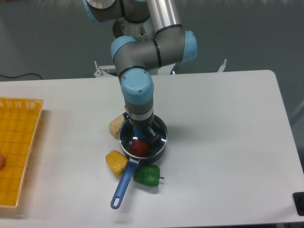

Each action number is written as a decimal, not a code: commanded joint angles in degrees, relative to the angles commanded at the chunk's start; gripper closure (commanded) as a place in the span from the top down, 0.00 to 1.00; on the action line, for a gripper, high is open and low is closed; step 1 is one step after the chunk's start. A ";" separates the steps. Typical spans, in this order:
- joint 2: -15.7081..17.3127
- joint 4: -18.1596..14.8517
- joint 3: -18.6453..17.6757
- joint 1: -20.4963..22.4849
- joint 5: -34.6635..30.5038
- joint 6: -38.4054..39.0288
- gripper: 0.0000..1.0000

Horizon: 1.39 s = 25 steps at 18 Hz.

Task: Close the pot lid
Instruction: 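Hold the lid on the saucepan, adjusting its seat on the rim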

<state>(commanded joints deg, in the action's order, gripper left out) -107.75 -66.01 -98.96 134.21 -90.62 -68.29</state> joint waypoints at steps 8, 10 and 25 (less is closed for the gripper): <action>-0.26 0.70 -0.09 -0.17 0.00 0.09 0.71; -0.26 0.79 -0.18 -0.18 -0.09 0.09 0.74; 0.17 0.79 0.17 0.00 0.00 -0.35 0.99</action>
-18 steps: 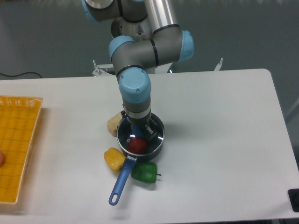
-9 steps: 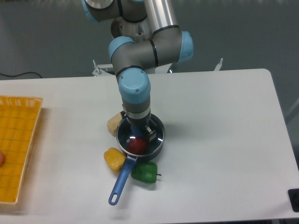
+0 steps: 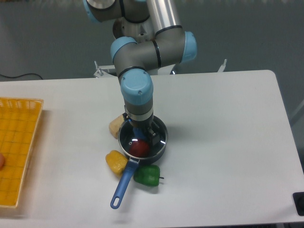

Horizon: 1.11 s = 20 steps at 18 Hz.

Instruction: Close the pot lid

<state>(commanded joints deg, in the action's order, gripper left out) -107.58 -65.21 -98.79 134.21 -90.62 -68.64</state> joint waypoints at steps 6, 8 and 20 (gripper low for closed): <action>1.93 -0.17 0.79 0.35 -0.17 -0.09 1.00; 2.72 -0.52 1.84 0.96 -2.01 -0.44 1.00; 3.78 -10.36 8.43 9.66 -2.20 -14.48 1.00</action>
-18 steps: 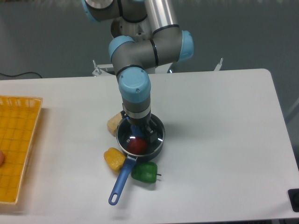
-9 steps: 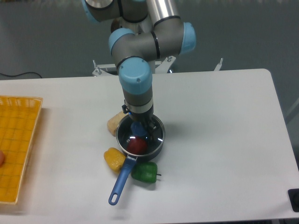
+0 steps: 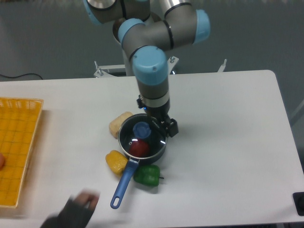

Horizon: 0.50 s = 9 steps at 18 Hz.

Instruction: Close the pot lid

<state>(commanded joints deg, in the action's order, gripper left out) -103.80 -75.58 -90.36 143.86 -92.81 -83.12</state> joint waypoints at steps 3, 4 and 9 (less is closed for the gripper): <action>-0.35 -1.32 1.32 3.17 0.09 -3.36 1.00; -0.53 -1.24 1.33 3.79 0.09 -4.06 1.00; -2.81 -1.33 4.57 6.69 3.87 -8.28 1.00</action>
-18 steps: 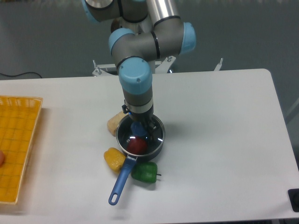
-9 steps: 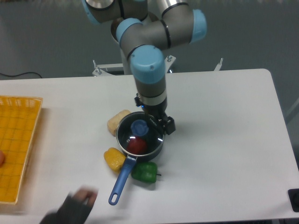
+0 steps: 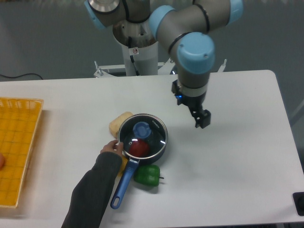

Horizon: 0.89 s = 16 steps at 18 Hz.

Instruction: Close the pot lid

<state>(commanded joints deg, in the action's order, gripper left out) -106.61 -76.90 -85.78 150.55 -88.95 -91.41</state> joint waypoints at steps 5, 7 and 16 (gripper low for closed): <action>-3.78 -0.70 4.13 1.41 -0.61 -1.66 1.00; -4.92 -0.79 5.53 2.46 -1.23 -5.00 1.00; -6.77 -0.44 6.68 4.49 -1.84 -5.63 1.00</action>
